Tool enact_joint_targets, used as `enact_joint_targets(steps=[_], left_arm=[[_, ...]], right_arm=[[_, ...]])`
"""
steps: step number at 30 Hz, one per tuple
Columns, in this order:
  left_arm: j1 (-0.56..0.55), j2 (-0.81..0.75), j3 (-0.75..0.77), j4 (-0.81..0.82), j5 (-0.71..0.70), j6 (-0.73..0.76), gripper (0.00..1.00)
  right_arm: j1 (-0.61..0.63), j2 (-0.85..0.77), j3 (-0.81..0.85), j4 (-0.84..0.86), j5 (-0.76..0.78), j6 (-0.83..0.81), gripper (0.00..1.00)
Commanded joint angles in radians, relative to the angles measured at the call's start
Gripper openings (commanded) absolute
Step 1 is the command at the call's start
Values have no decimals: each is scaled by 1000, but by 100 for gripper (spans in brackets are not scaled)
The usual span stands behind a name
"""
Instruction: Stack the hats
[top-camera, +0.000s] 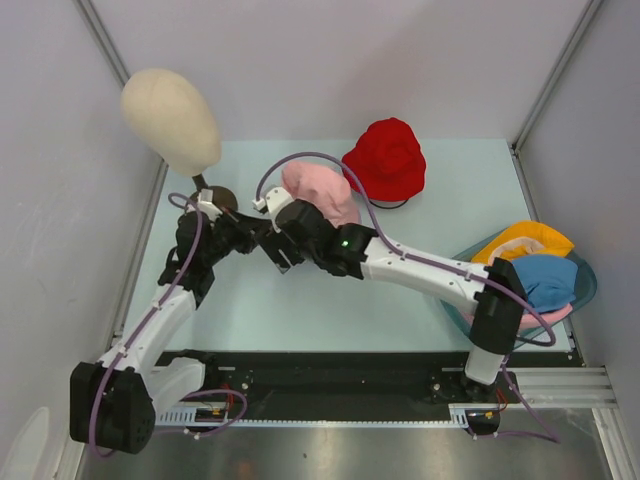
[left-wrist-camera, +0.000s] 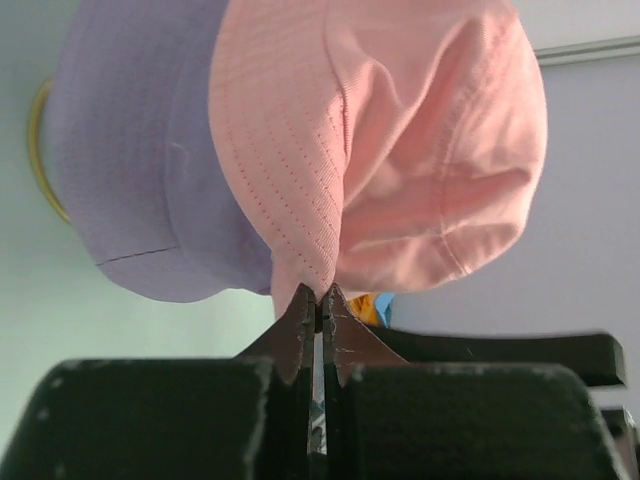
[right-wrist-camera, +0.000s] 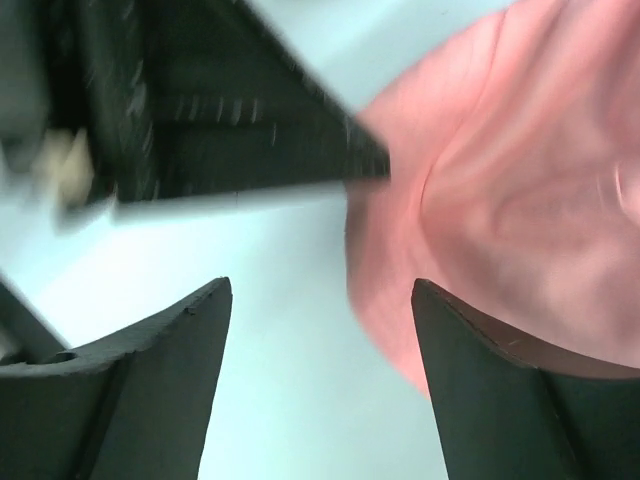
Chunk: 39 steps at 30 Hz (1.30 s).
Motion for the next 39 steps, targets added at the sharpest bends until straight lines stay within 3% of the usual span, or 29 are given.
enact_joint_targets(steps=[1,5,8,12,18,27,39], left_arm=[[50,14,25,-32,-16,62,0],[64,65,71,-100,-25,204,0],[64,117,102,-115,4,281,1],[65,175,142,-205,0,386,0],[65,209,168,-256,-23,505,0],[65,237,160,-269,-33,683,0],[65,257,165,-263,-23,728,0]], right_arm=[[7,-210,-73,0,-111,21,79],[-12,-376,-87,-5,-148,50,77],[-152,-439,-45,-23,-231,156,74],[-433,-443,-83,70,-478,323,73],[-585,-400,-227,187,-548,458,69],[-659,-357,-517,414,-699,556,68],[-688,-291,-659,581,-742,630,66]])
